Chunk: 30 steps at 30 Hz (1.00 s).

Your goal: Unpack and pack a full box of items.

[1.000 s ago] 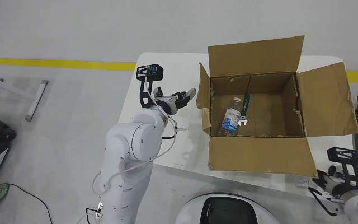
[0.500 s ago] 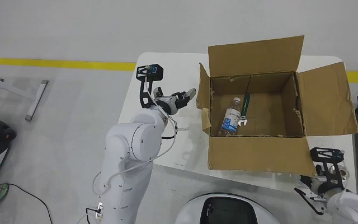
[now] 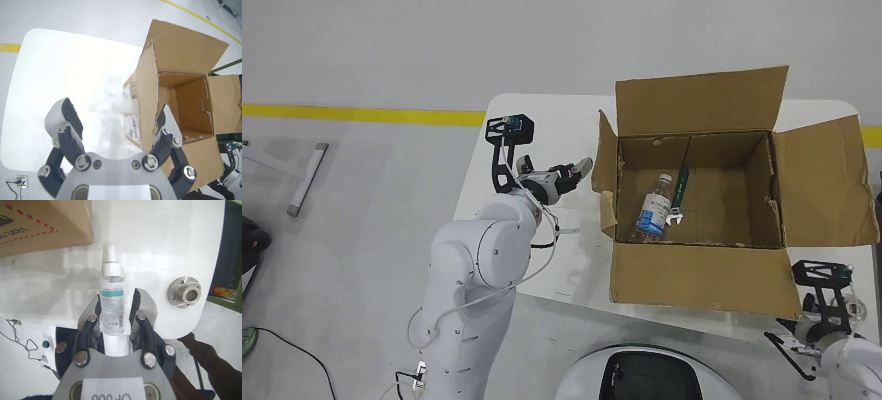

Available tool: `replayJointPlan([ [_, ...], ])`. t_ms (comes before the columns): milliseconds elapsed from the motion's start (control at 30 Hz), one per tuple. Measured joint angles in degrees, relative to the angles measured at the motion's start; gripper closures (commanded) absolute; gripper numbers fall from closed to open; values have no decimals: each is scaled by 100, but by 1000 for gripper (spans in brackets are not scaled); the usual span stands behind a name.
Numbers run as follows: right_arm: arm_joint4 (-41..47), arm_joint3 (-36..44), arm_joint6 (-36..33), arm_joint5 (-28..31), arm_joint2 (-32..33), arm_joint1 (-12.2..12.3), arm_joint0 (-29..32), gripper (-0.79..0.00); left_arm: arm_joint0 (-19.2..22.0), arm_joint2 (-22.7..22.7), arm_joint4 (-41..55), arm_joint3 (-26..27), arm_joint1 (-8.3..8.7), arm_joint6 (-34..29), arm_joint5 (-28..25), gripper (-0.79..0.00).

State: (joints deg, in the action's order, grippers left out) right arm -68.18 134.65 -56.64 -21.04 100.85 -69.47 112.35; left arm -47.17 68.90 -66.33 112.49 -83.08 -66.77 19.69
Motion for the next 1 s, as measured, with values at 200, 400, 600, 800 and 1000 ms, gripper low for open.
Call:
replayJointPlan([
  [200,249,0,55,-37,245,-24,101,-382,0,0,0,0,0,0,0,-785],
  [400,217,-1,-21,-55,213,-38,136,-376,0,0,0,0,0,0,0,-785],
  [600,91,-81,-122,-48,95,-44,7,-379,0,0,0,0,0,0,0,-785],
  [800,-90,-184,-256,-61,-39,-48,-189,-388,0,0,0,0,0,0,0,-785],
  [1000,-230,-295,-365,-111,-126,-57,-336,-391,0,0,0,0,0,0,0,-785],
])
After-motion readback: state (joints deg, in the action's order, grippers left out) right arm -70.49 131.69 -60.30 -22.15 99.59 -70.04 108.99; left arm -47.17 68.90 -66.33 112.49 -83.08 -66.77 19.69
